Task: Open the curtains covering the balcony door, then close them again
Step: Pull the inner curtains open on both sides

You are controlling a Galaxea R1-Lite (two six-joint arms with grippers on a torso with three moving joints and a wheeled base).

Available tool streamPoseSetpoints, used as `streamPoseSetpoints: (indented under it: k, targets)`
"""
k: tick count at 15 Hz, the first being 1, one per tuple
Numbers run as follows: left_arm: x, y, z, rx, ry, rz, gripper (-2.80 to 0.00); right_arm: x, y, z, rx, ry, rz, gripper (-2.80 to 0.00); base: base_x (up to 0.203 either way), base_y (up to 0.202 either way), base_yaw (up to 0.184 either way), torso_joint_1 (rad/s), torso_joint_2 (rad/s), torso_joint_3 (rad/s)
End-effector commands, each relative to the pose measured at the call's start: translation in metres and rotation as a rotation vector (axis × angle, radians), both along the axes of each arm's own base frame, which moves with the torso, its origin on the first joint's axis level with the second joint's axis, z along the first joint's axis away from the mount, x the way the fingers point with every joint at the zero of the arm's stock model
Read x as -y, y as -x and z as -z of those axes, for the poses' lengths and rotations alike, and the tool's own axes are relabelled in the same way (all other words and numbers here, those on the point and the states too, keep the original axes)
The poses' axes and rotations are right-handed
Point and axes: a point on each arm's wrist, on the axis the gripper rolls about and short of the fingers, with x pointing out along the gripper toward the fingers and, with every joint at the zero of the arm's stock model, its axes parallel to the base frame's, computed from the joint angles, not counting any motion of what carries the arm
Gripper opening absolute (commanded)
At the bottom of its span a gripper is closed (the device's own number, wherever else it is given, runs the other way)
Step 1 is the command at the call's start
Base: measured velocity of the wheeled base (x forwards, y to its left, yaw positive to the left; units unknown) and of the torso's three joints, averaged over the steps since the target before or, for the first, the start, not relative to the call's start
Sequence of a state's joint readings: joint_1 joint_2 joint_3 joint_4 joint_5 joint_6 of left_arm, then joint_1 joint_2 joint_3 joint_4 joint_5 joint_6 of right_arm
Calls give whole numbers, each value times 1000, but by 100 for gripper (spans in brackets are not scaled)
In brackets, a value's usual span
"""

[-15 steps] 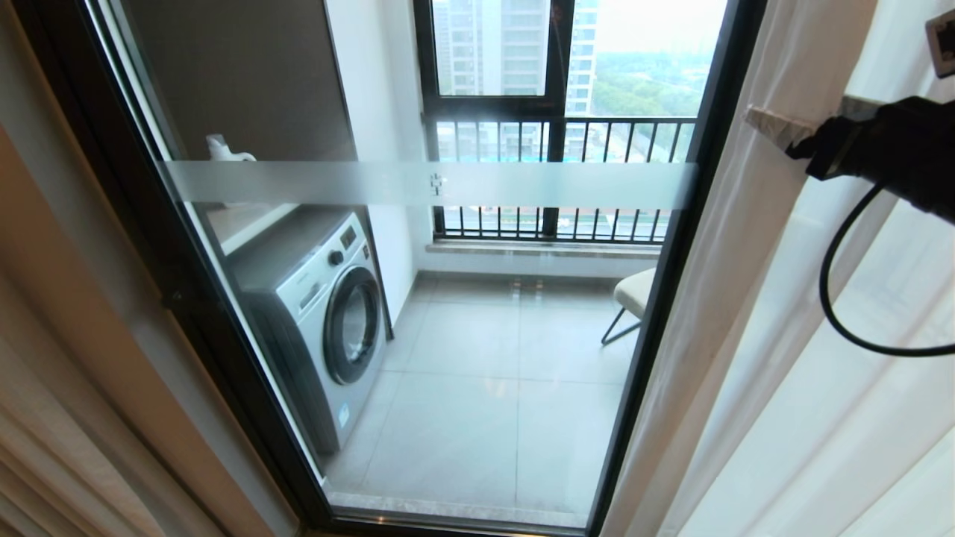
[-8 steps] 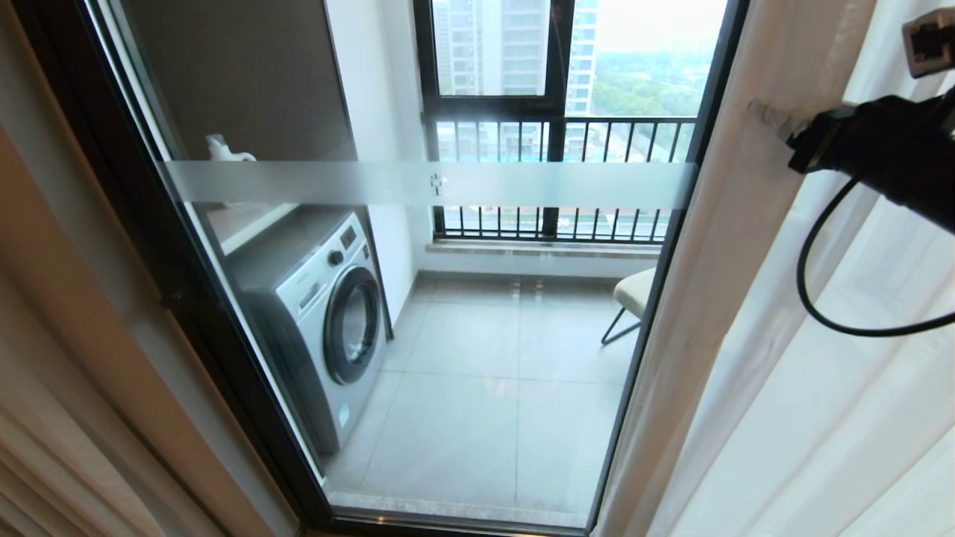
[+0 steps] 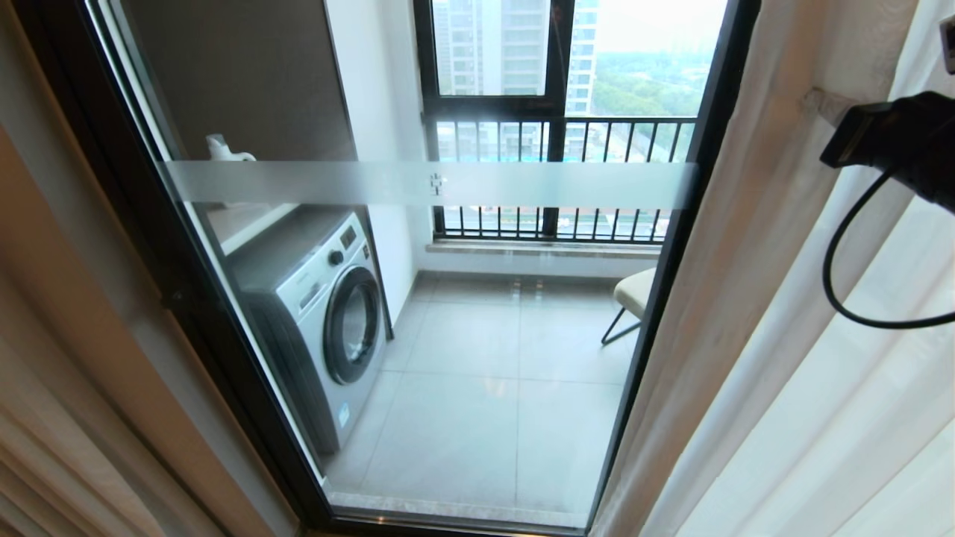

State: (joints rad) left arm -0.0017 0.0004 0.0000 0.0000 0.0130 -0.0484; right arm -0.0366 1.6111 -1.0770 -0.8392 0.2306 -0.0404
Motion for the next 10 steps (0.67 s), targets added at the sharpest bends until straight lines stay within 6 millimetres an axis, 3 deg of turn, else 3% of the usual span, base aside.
streamPoseSetpoints:
  k: [1, 6, 10]
  targets:
    - [0, 0, 0, 0, 1, -1, -280, 11, 10, -8, 30, -3, 53, -280, 0, 0, 0, 0, 0, 0]
    - [0, 0, 0, 0, 1, -1, -280, 37, 40, -2, 12, -5, 164, -280, 0, 0, 0, 0, 0, 0]
    - [0, 0, 0, 0, 1, -1, -280, 46, 62, 2, 7, -6, 216, -280, 0, 0, 0, 0, 0, 0]
